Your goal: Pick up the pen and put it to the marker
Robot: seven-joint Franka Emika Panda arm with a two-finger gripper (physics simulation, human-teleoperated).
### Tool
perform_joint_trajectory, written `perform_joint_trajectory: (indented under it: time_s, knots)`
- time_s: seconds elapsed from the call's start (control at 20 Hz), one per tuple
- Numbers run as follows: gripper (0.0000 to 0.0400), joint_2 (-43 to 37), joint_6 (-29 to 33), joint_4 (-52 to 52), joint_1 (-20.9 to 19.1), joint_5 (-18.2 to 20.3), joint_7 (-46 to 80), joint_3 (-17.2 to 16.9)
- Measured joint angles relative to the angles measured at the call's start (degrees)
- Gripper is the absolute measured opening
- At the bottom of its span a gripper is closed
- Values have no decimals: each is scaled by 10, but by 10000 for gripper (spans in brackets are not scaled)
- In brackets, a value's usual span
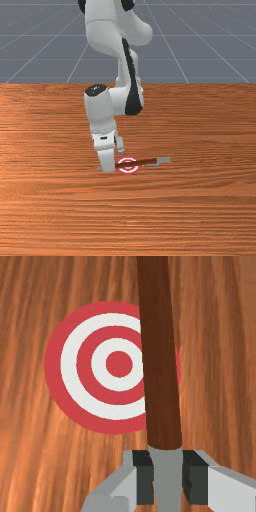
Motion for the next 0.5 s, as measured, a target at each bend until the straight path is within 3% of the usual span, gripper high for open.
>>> perform_joint_trajectory:
  time_s: [0.25, 0.35, 0.5]
  knots:
    - [78, -7, 4, -8, 21, 3, 29, -7]
    - [76, -2, 63, -24, -25, 0, -27, 27]
    - [73, 2, 37, -8, -54, 4, -55, 25]
